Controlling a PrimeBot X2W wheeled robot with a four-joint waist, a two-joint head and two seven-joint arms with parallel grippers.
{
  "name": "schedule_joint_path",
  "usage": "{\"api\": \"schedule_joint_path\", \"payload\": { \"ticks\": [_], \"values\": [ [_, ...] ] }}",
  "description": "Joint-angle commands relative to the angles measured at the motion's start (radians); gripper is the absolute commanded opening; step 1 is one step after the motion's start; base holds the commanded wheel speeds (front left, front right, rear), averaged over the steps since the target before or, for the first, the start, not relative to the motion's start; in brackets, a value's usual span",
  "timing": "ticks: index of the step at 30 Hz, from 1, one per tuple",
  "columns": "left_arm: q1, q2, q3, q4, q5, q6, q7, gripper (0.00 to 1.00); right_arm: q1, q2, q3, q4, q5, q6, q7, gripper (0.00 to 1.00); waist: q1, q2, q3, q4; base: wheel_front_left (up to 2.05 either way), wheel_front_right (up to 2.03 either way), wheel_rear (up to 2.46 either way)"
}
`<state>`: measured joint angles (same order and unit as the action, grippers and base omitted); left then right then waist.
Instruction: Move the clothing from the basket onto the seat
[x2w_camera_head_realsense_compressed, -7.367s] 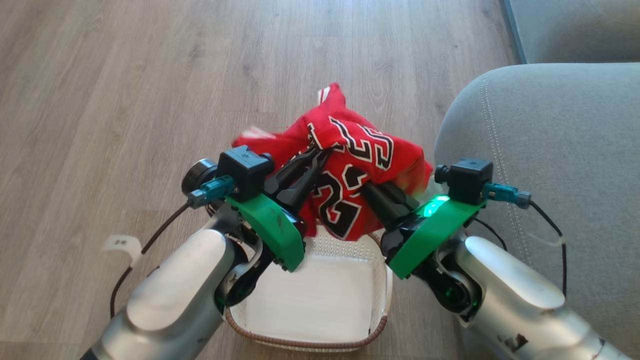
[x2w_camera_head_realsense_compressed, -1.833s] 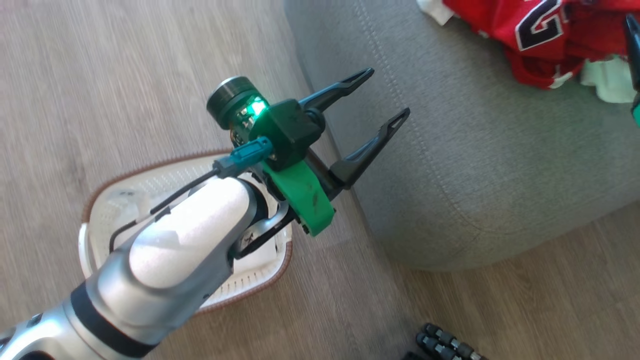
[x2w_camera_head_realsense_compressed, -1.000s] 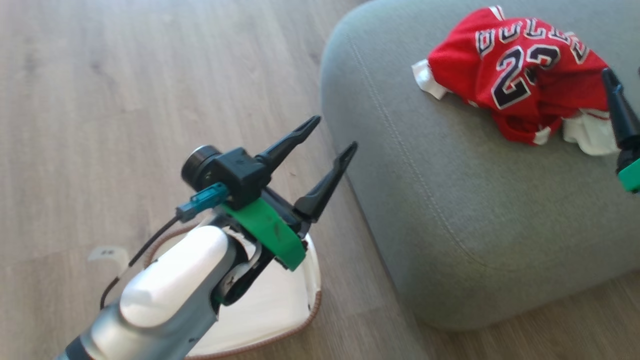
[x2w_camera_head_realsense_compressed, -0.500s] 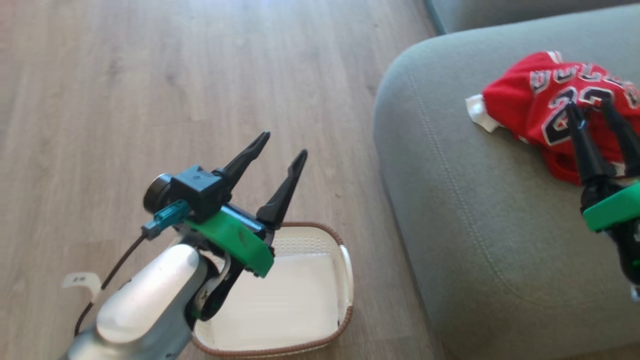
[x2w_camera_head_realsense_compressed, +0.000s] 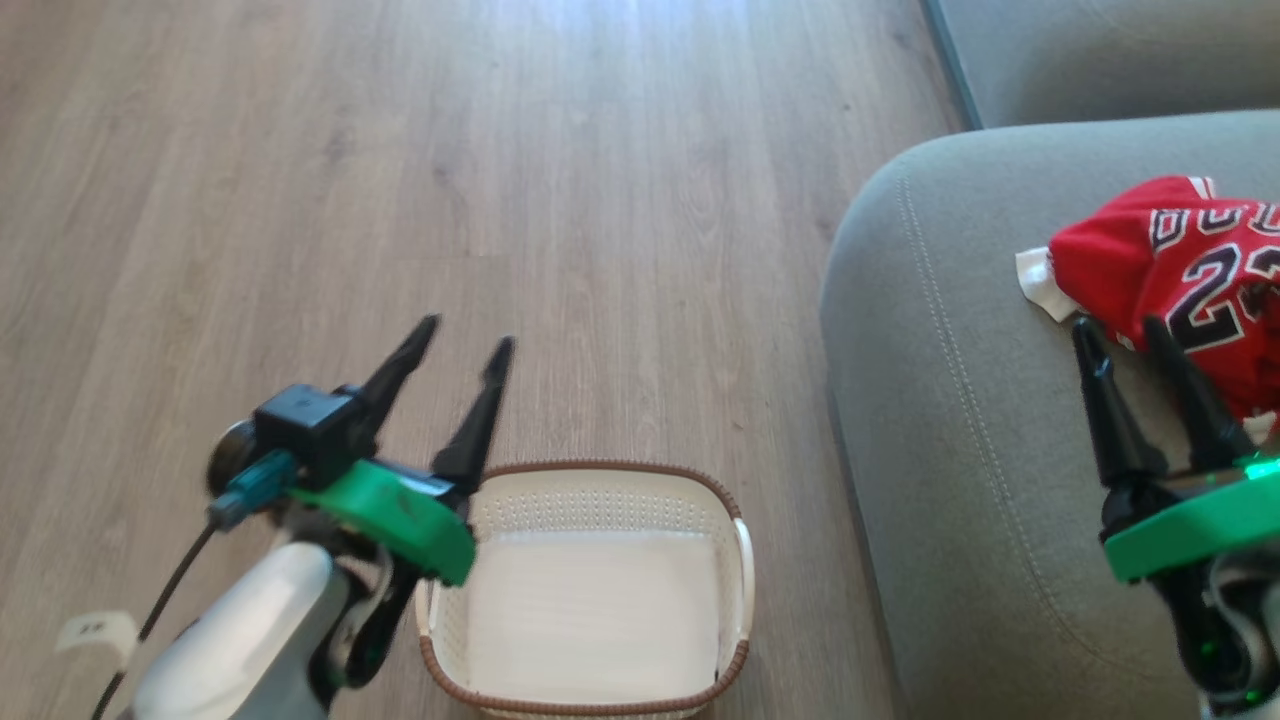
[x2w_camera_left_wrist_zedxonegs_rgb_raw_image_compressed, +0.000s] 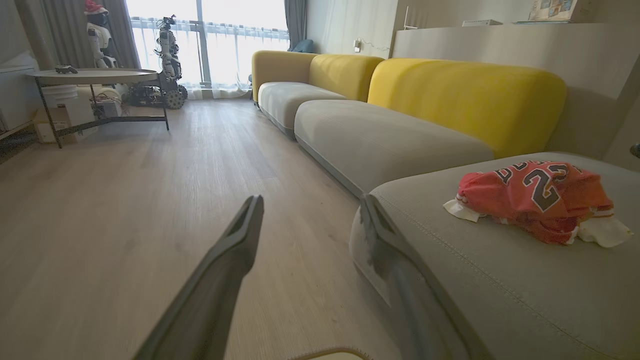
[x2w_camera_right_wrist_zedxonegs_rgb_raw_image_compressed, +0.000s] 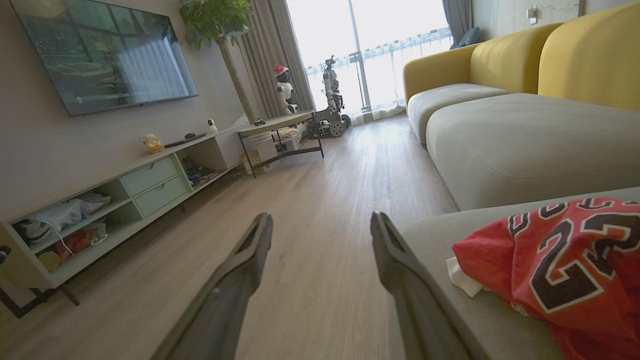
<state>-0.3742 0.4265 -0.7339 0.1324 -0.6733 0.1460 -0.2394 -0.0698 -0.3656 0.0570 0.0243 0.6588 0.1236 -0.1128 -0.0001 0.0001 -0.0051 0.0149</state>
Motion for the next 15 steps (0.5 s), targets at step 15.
{"api": "schedule_joint_path", "payload": {
  "ticks": [15],
  "values": [
    [0.156, 0.078, 0.202, -0.082, -0.005, 0.108, -0.022, 1.0, 0.136, 0.103, -0.018, -0.101, -0.123, 0.007, -0.046, 1.0, 0.0001, -0.0001, -0.015, 0.025, 0.0, 0.0, 0.0]
  ]
}}
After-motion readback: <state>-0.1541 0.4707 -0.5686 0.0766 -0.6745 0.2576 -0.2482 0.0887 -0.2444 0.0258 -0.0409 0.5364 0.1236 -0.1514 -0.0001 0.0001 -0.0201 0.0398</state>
